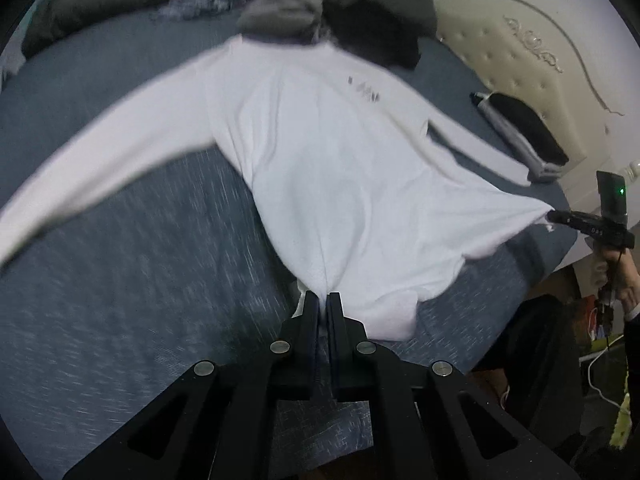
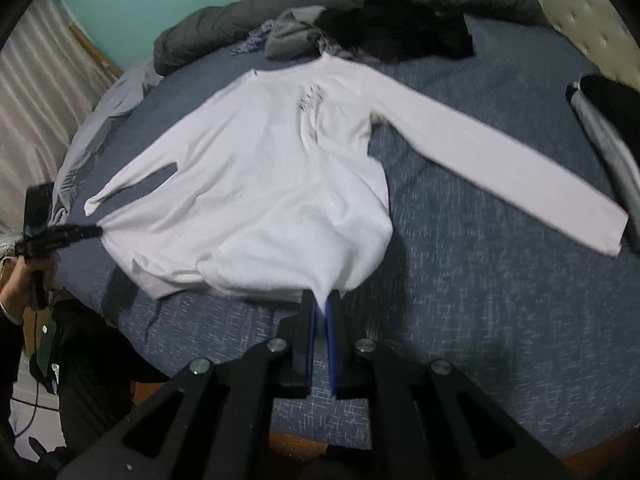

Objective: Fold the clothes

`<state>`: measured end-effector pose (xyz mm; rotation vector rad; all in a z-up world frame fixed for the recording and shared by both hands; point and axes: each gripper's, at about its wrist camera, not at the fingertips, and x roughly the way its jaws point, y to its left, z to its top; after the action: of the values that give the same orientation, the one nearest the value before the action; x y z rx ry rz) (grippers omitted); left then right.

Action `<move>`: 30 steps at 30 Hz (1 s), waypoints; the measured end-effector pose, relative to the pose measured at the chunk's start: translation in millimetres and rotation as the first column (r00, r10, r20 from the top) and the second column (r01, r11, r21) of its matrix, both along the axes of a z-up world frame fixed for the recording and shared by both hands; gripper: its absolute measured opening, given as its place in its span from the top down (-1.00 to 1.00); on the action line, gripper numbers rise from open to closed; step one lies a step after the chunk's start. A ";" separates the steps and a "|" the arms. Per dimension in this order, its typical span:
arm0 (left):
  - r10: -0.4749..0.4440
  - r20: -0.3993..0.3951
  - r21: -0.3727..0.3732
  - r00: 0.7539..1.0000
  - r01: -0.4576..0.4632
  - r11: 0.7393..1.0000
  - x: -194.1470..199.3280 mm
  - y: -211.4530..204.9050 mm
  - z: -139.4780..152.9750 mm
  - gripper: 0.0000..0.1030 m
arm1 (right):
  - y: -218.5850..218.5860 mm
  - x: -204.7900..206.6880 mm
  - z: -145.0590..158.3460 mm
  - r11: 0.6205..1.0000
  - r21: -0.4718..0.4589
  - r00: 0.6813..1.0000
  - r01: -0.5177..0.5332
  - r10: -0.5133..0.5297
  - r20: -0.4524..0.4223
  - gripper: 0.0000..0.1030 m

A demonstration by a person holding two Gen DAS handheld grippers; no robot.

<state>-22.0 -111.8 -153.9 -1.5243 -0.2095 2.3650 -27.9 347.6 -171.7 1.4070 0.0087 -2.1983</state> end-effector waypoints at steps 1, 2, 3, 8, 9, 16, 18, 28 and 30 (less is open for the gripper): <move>0.001 -0.014 -0.002 1.000 -0.001 1.000 -0.3 -1.6 10.1 0.96 | 1.5 0.8 8.0 1.000 -0.005 1.000 -0.004 0.004 -0.012 0.91; 0.002 -0.028 -0.005 1.000 -0.002 1.000 -0.7 -3.2 20.3 0.96 | 3.5 1.2 15.6 1.000 -0.013 1.000 -0.006 0.005 -0.022 0.91; 0.003 -0.042 -0.007 0.999 -0.003 1.000 -1.0 -4.8 30.4 0.97 | 5.5 1.6 23.2 1.000 -0.021 0.999 -0.008 0.007 -0.032 0.91; -0.005 -0.020 -0.062 1.000 0.004 0.998 -9.6 -1.0 34.4 0.97 | 14.2 -5.5 29.9 1.000 0.011 0.999 0.013 -0.013 -0.038 0.91; -0.009 0.004 -0.075 1.000 0.009 0.997 -12.7 2.4 23.1 0.97 | 13.9 -7.6 21.2 1.000 0.021 1.000 0.019 -0.018 -0.019 0.91; 0.053 0.098 -0.055 0.994 -0.048 0.997 -23.2 6.2 -58.7 0.97 | 7.8 -10.6 -59.1 0.997 0.067 0.995 0.035 -0.041 0.096 0.91; 0.060 0.099 -0.046 0.993 -0.056 0.997 -24.0 4.1 -68.0 0.97 | 9.9 -12.1 -69.6 0.997 0.065 0.993 0.046 -0.053 0.108 0.91; 0.132 0.075 0.048 0.988 -0.136 0.990 -4.7 -41.4 -64.0 0.02 | 13.9 -20.7 -73.8 0.997 0.044 0.992 0.056 -0.061 0.108 0.91; 0.094 0.101 0.012 0.990 -0.096 0.995 1.7 -36.8 -75.5 0.03 | 11.5 -20.9 -76.3 0.998 0.052 0.992 0.048 -0.054 0.113 0.91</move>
<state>-20.3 -148.6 -229.5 -1.6618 -0.3309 2.3538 -48.8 359.0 -248.1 1.5747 -0.0146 -2.1685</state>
